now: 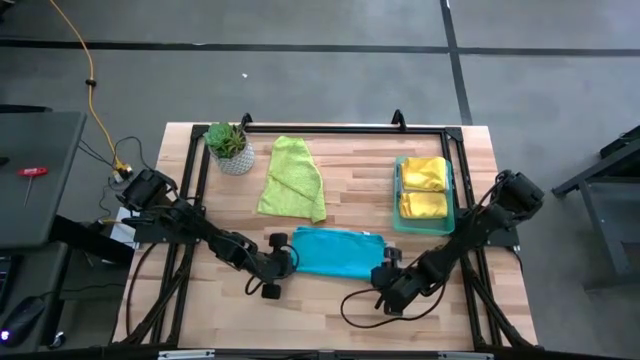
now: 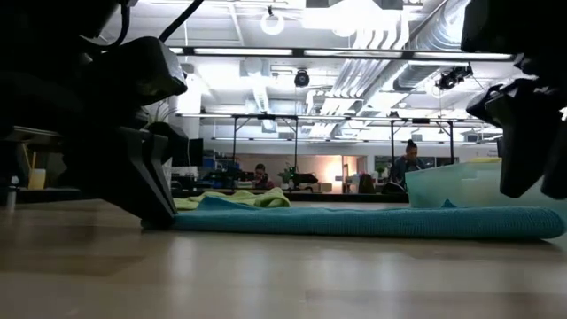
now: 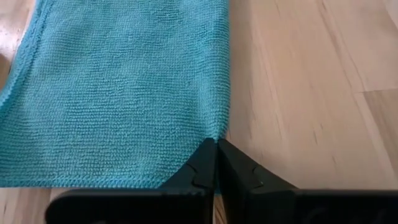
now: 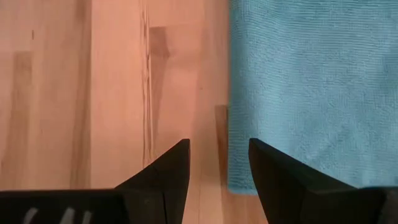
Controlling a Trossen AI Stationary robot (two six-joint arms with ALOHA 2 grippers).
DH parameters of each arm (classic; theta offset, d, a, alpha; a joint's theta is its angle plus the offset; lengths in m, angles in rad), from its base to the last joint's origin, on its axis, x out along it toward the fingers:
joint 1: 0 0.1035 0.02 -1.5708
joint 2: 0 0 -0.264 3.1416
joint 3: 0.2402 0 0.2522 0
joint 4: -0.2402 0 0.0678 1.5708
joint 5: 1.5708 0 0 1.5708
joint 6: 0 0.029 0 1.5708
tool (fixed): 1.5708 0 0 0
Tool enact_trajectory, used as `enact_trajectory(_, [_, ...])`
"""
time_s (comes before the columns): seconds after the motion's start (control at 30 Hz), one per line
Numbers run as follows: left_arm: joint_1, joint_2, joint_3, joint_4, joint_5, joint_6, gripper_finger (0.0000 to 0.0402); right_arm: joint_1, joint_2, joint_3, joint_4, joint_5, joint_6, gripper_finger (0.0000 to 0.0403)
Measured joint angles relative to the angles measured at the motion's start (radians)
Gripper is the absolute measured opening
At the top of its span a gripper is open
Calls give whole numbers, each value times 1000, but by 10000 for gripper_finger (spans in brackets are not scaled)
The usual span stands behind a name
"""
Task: Fold microfiber towels
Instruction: Fold the blue microfiber cloth
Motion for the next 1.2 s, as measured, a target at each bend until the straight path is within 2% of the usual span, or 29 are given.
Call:
enact_trajectory(0.3, [0,0,0,-3,3,-22,2,0,92,2,-13,-37,-7,156])
enact_trajectory(0.57, [-5,1,0,-4,9,-64,2,16,119,5,-38,-15,1,151])
enact_trajectory(0.7, [-27,1,0,-12,8,-106,1,16,119,4,-38,-18,21,117])
enact_trajectory(0.9, [-79,1,0,-21,3,-176,1,16,121,3,-42,-14,102,11])
enact_trajectory(1.2, [-157,2,0,-18,-19,-312,0,66,124,9,6,47,249,3])
